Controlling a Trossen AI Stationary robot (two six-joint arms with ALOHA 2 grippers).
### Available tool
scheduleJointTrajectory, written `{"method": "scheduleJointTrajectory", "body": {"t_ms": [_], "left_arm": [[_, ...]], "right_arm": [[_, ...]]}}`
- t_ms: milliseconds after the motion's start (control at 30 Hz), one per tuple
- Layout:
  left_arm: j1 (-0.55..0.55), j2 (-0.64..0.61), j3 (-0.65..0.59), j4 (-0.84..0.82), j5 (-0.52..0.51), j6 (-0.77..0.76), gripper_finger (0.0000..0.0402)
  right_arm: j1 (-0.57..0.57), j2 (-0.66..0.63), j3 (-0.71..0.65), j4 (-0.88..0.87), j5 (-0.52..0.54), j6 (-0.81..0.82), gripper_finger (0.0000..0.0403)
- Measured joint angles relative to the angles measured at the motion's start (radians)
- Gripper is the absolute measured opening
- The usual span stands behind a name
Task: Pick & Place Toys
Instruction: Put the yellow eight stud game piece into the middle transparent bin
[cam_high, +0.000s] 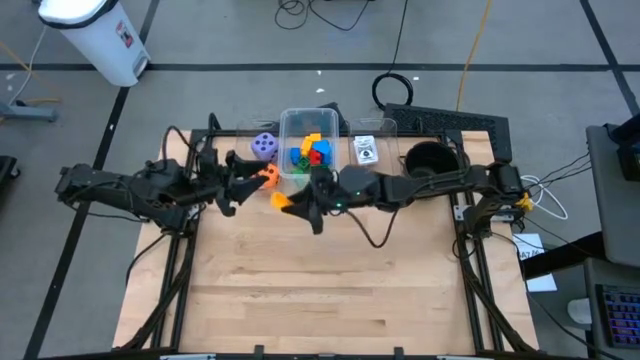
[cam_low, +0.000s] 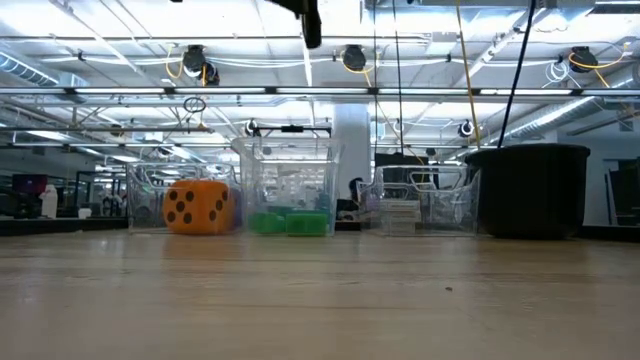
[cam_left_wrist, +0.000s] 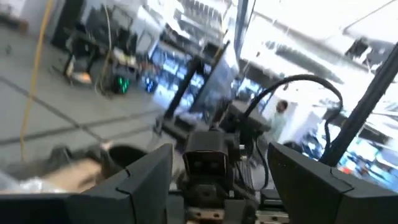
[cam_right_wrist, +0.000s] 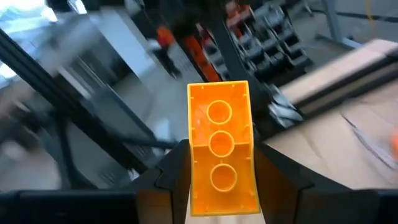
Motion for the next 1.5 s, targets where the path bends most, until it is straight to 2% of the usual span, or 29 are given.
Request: {"method": "scheduleJointTrajectory", "body": {"t_ms": [233, 733, 1100, 1500], "left_arm": [[0.016, 0.053, 0.001, 0.086, -0.038, 0.021, 0.0269], [0.026, 0.159, 0.013, 0.173, -0.028, 0.016, 0.0269], [0.026, 0.159, 0.013, 0.192, -0.002, 0.025, 0.0269], [0.030, 0.156, 0.013, 0.192, -0.025, 0.042, 0.0269]], "right_arm": [[-0.007, 0.000, 0.000, 0.198, -0.004, 0.111, 0.0132], [-0.007, 0.002, 0.000, 0.297, 0.029, 0.135, 0.0132], [-0.028, 0.002, 0.000, 0.382, 0.082, 0.130, 0.0132], [-0.035, 0.002, 0.000, 0.389, 0.077, 0.113, 0.0132]]}}
